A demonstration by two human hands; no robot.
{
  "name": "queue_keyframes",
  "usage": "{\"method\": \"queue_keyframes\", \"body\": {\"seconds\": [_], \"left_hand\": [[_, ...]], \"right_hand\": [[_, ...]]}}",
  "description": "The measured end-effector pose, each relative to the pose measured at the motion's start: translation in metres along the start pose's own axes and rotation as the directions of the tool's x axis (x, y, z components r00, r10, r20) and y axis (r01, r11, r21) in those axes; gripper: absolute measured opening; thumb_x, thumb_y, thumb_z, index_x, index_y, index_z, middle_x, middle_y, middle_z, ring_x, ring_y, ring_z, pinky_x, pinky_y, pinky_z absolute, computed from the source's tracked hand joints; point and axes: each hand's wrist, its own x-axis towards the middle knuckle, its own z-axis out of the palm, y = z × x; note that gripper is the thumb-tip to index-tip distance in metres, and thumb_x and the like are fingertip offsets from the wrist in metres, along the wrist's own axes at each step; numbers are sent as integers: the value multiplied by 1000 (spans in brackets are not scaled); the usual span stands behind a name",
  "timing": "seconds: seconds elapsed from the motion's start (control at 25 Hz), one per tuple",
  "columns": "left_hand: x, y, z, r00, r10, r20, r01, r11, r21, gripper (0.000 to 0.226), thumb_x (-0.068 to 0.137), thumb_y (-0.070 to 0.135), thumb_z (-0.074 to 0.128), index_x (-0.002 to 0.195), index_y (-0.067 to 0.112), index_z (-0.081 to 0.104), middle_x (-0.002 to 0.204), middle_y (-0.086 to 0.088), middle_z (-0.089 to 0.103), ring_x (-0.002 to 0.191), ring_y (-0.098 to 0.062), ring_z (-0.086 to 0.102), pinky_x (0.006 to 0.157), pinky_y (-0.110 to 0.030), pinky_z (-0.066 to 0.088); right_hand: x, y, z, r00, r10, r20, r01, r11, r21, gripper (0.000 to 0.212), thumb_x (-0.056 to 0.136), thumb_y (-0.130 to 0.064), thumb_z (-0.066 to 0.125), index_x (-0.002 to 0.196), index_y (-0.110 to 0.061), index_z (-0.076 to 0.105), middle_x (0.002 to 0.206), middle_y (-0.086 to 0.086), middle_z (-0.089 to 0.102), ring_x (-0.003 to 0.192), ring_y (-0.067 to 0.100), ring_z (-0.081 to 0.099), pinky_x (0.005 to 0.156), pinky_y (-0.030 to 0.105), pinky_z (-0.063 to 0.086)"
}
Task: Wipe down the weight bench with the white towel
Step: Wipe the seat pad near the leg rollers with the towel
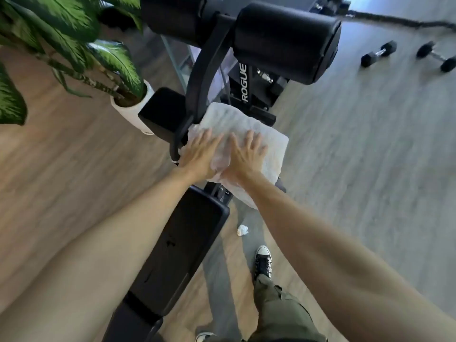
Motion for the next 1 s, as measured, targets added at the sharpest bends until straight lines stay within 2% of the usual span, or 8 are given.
{"method": "queue_keyframes", "body": {"seconds": [0.08,0.12,0.28,0.4,0.6,0.76,0.88,1.0], "left_hand": [[11,3,5,1000,-5,11,3,986,169,119,81,49,77,164,18,-3,172,-23,-3,159,-39,-6,129,-55,6],[15,3,10,1000,-23,4,22,978,207,124,80,48,79,163,17,-8,171,-24,-8,159,-39,-9,129,-55,2],[26,16,22,992,-122,-21,124,972,202,134,77,48,80,161,14,-19,172,-18,-17,159,-34,-14,129,-54,8],[16,14,23,994,-105,-24,107,973,204,126,83,47,76,162,13,-15,172,-16,-14,160,-32,-10,129,-52,12],[-17,1,17,997,-54,-49,54,999,6,96,94,24,70,165,17,5,175,-10,3,160,-32,9,127,-50,21],[-66,-18,21,996,-91,-14,89,990,-110,89,97,29,67,165,18,10,174,-7,9,159,-29,12,127,-46,19],[-138,-52,35,978,-208,-12,196,937,-290,85,96,19,66,164,18,16,173,-3,19,158,-24,19,124,-45,29],[-230,-101,43,917,-397,-39,347,844,-410,84,91,11,65,163,20,22,170,0,28,151,-25,34,115,-42,35]], "right_hand": [[5,-2,13,999,-20,-28,17,993,-115,124,81,-66,70,162,-23,-13,167,29,-20,153,53,-19,122,73,0],[6,-2,23,997,-17,-73,4,984,-176,122,84,-66,67,162,-24,-17,167,30,-21,153,54,-19,121,74,0],[14,5,44,979,-83,-188,37,971,-236,109,91,-59,62,162,-30,-15,170,27,-12,155,53,-10,121,74,4],[7,11,51,963,-161,-215,107,964,-244,97,95,-57,56,163,-33,-8,172,23,-8,157,50,-8,122,72,5],[-11,7,51,930,-214,-300,205,977,-61,67,102,-43,52,161,-42,20,173,14,12,160,39,4,126,64,6],[-45,-14,70,932,-269,-244,263,963,-56,69,101,-44,54,161,-43,19,173,15,14,160,40,5,126,64,4],[-95,-60,97,918,-340,-203,341,940,-35,72,95,-34,58,158,-42,26,165,17,34,152,38,29,123,61,17],[-153,-131,121,874,-460,-154,466,885,5,68,91,-23,57,155,-34,37,144,13,59,125,36,58,111,53,38]]}}
